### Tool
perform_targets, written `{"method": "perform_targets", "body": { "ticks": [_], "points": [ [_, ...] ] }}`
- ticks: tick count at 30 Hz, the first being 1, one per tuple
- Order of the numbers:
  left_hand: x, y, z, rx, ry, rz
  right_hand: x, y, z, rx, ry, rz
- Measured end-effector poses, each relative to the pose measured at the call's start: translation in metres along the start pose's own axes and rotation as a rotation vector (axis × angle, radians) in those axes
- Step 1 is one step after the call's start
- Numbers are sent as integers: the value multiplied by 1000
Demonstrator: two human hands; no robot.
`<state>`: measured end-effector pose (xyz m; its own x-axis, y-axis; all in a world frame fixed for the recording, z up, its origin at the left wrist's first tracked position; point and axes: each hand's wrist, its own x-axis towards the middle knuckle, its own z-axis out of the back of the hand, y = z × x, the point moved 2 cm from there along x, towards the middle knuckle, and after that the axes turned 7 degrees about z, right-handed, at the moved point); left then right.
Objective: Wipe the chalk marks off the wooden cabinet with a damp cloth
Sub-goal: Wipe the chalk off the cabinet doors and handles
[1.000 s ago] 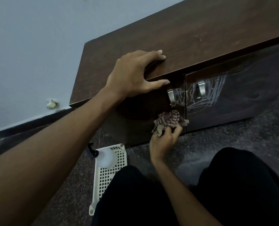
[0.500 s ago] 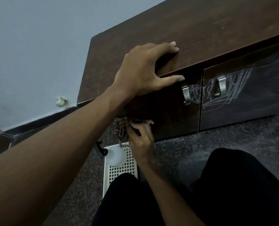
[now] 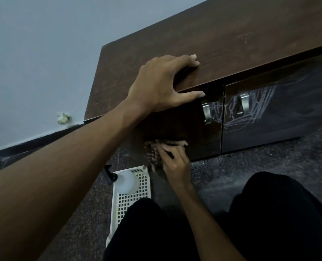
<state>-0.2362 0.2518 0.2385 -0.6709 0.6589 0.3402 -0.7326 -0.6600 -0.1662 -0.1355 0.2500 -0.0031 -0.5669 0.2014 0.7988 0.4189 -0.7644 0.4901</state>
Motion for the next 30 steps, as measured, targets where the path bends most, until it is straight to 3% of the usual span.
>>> {"method": "perform_targets", "body": {
  "ticks": [3, 7, 12, 16, 23, 30],
  "points": [
    [-1, 0, 0, 7, 9, -3, -32, -30, 12, 30, 39, -262],
    [0, -1, 0, 5, 5, -7, -25, -41, 30, 191, -144, -652],
    [-1, 0, -1, 3, 2, -6, -4, -59, 55, 102, -347, -883],
    [-1, 1, -2, 8, 1, -3, 11, -55, 70, 122, -364, -864],
    [0, 1, -1, 34, 21, 15, 56, -50, 111, 56, -447, -610],
    [0, 2, -3, 42, 19, 29, 70, -53, 120, -36, -384, -323]
  ]
}}
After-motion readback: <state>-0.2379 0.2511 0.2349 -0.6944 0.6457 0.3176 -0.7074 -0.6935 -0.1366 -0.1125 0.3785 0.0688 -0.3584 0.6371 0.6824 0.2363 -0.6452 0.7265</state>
